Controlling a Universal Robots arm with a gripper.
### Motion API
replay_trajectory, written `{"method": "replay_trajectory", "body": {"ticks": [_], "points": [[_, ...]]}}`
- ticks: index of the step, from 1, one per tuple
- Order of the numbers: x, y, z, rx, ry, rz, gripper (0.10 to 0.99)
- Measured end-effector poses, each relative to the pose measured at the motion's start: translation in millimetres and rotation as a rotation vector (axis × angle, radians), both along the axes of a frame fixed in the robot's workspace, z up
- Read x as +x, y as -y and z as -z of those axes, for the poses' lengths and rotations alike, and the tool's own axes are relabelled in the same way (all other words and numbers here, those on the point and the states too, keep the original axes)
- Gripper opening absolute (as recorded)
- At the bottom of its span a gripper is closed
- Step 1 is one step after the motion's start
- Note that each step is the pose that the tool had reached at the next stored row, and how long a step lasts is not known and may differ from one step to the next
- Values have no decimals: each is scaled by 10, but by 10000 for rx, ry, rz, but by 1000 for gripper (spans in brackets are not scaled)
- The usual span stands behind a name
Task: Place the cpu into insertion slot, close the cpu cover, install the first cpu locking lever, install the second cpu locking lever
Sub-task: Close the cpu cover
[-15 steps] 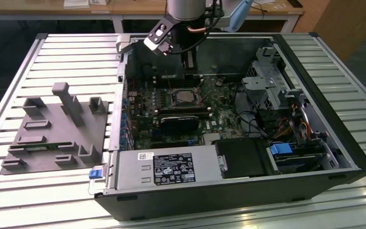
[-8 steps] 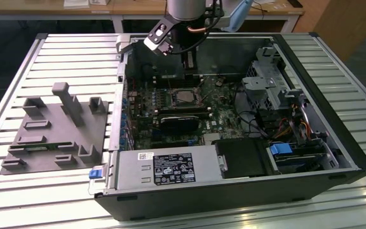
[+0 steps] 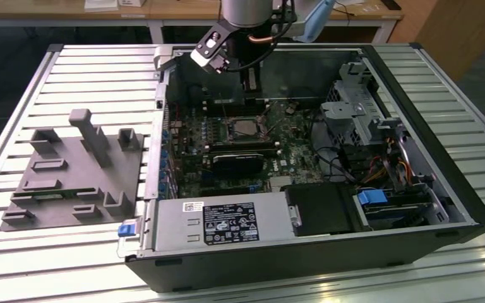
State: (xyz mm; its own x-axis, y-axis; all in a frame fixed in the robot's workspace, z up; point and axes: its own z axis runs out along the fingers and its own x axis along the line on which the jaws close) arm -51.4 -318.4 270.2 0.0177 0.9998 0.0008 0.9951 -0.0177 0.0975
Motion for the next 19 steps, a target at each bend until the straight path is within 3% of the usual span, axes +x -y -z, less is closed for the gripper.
{"method": "replay_trajectory", "body": {"ticks": [13, 19], "points": [[4, 0, -61, 1, 0, 0, 102], [108, 0, -62, 1, 1, 0, 102]]}}
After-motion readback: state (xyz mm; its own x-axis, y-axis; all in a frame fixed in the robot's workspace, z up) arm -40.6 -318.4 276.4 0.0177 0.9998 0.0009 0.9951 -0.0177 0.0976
